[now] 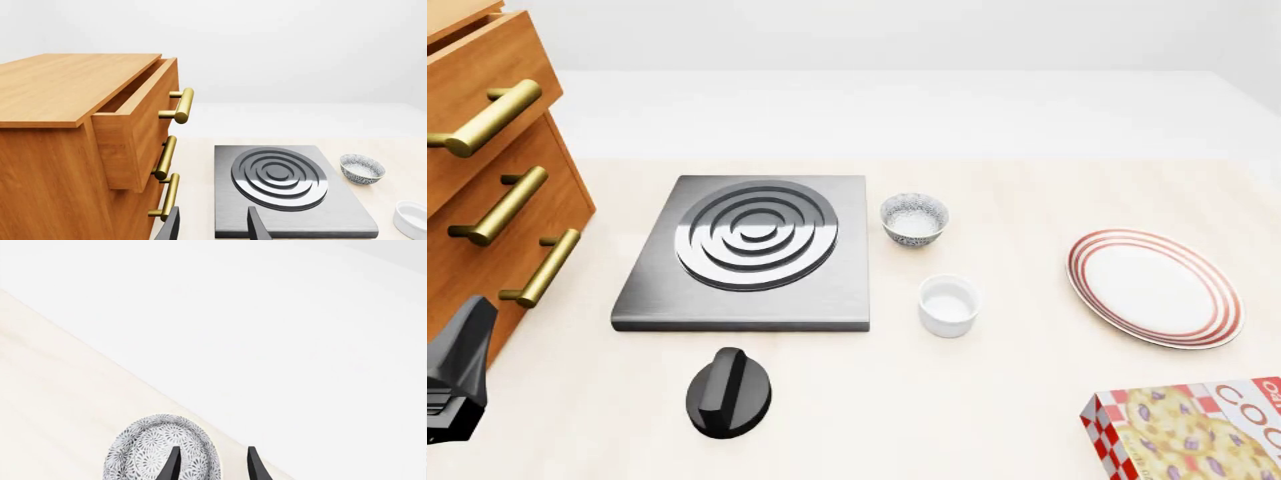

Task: Pick the akita bowl next to the cookies box and place it on the plate.

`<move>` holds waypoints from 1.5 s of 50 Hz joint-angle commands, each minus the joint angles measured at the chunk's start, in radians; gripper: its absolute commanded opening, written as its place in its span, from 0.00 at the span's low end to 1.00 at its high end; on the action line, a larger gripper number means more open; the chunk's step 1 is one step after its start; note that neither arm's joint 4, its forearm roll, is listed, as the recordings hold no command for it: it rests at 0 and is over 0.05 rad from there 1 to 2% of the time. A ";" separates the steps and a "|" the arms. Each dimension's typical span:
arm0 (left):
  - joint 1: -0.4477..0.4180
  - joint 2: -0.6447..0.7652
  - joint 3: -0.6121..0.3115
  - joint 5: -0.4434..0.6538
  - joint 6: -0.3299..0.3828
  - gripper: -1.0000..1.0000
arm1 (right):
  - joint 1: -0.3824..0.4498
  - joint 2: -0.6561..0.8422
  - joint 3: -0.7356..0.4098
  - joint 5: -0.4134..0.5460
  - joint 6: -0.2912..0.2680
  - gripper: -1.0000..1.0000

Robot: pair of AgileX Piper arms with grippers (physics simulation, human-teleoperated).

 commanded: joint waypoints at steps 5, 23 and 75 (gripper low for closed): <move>0.000 0.000 0.000 0.000 0.000 1.00 | -0.007 0.057 0.017 -0.024 -0.012 0.00; 0.000 0.000 0.000 0.000 0.000 1.00 | 0.151 -0.278 0.202 0.009 0.090 0.00; 0.000 0.000 0.000 0.000 0.000 1.00 | 0.697 -0.578 0.245 0.080 0.536 0.00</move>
